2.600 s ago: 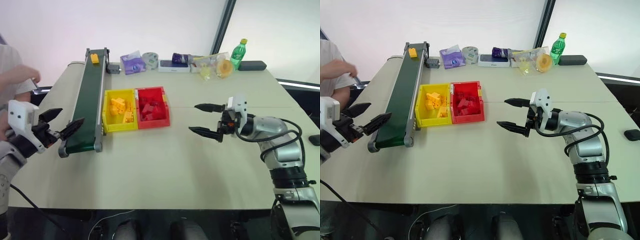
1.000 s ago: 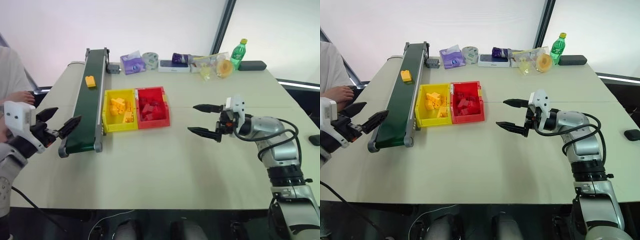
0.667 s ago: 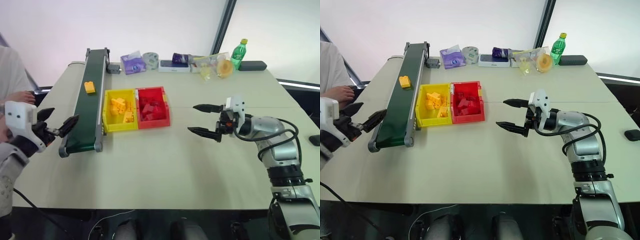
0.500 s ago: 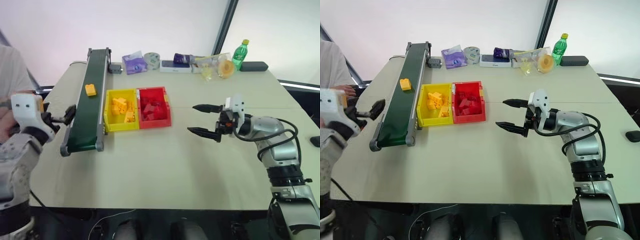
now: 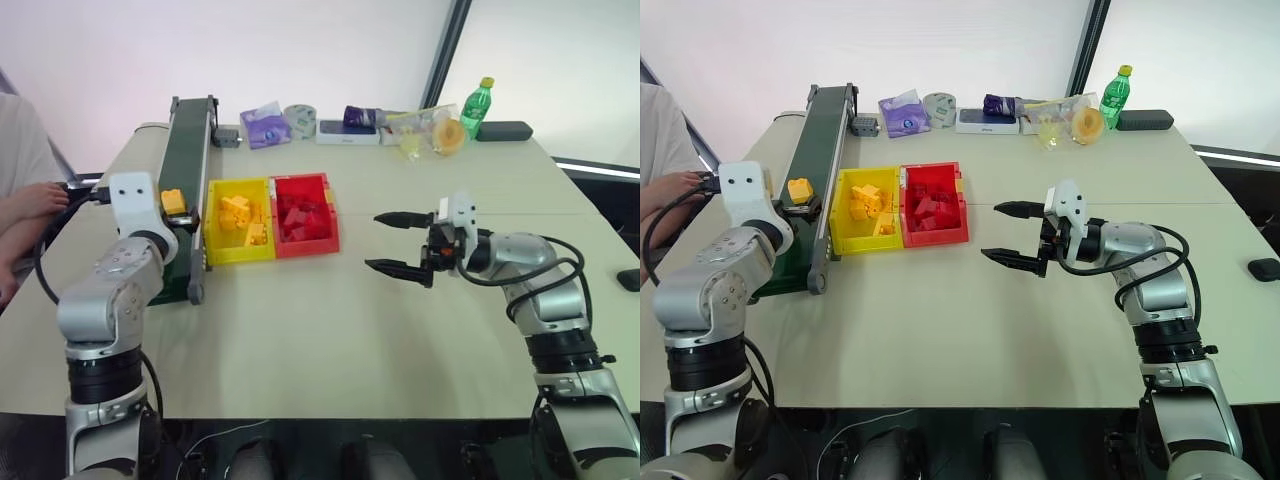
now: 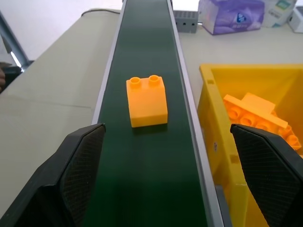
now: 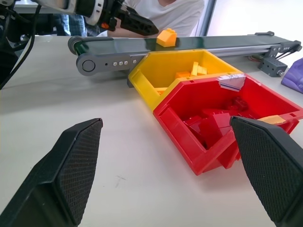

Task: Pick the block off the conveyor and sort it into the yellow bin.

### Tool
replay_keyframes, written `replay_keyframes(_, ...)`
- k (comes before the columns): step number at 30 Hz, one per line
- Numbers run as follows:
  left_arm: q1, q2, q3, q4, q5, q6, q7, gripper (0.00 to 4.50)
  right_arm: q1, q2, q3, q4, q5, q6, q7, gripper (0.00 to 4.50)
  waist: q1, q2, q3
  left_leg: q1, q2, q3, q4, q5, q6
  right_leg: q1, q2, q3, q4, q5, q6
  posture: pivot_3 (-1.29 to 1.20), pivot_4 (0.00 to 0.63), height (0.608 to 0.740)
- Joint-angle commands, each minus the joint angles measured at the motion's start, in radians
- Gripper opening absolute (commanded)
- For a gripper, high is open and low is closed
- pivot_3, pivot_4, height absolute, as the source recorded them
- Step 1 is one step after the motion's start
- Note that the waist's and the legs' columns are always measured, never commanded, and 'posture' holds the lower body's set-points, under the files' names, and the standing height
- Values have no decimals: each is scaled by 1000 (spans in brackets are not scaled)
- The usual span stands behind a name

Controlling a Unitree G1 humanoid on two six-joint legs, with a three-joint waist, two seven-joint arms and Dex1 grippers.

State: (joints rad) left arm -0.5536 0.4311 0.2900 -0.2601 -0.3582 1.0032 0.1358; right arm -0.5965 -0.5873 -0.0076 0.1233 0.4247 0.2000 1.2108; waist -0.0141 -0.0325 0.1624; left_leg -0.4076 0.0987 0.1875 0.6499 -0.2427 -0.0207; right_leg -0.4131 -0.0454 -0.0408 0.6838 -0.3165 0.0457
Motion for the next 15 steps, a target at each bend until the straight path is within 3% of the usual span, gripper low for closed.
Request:
replay_keyframes(1, -21, 18, 10, -7, 48, -23, 5, 4458, 1, -9, -21, -43, 13, -7, -8, 4500, 0, 0, 0, 0, 0, 0, 0, 0, 0, 0, 0, 0, 0, 0, 0, 0, 150, 740)
replay_keyframes(10, 8, -23, 32, 22, 75, -18, -9, 4458, 3, -6, -21, -42, 11, -10, -18, 4500, 0, 0, 0, 0, 0, 0, 0, 0, 0, 0, 0, 0, 0, 0, 0, 0, 150, 740)
replay_keyframes(13, 23, -60, 50, 20, 59, -11, -18, 3569, 3, -9, -21, -43, 12, -10, -19, 4500, 1, 0, 0, 0, 0, 0, 0, 0, 0, 0, -1, 0, 0, 0, 0, 0, 150, 740)
replay_keyframes(15, 26, -82, 72, 12, 60, 12, -1, 2531, 3, -12, -23, -42, 12, -11, -18, 4500, 1, 0, 0, 0, 0, 0, 0, 0, 0, 0, -1, 0, 0, 0, 0, 0, 150, 740)
